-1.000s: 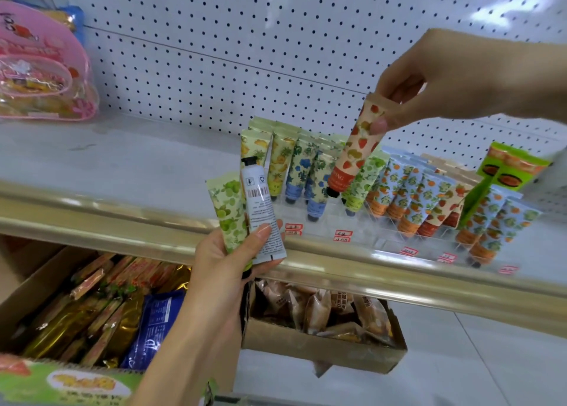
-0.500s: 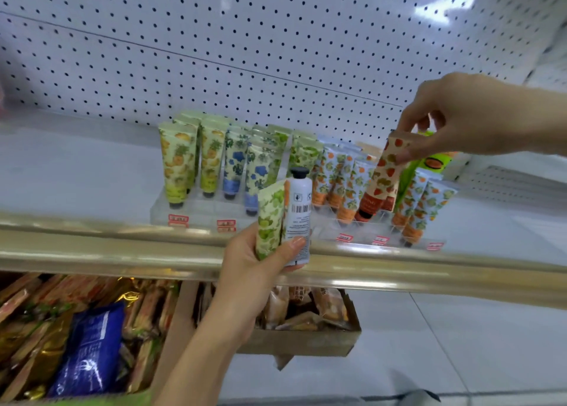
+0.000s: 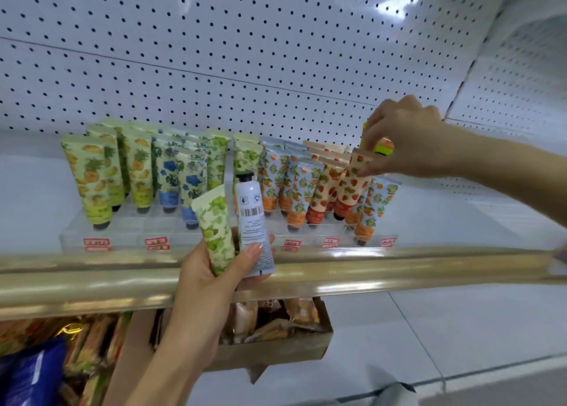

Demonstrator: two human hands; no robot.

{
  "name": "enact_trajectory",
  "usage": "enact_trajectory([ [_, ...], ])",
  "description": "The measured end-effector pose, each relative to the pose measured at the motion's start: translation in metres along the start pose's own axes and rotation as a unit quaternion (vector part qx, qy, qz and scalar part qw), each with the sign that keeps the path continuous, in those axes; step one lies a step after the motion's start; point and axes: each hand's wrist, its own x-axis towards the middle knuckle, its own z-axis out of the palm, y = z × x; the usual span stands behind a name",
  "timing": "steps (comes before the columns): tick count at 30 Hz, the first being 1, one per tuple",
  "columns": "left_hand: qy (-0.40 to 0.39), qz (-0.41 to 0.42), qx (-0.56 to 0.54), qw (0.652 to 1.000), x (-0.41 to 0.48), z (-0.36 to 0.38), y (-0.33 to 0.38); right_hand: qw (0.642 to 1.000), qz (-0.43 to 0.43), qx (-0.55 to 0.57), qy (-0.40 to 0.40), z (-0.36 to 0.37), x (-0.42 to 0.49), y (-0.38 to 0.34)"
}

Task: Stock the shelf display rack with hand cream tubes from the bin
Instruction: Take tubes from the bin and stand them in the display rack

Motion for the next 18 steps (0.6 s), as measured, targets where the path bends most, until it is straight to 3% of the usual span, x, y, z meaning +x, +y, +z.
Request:
enact_trajectory([
  [18,0.002,-0.01,-0.011,1.0,-0.001,0.001,0.003,1.0,0.015,0.017,-0.007,0.02,0.013,0.008],
])
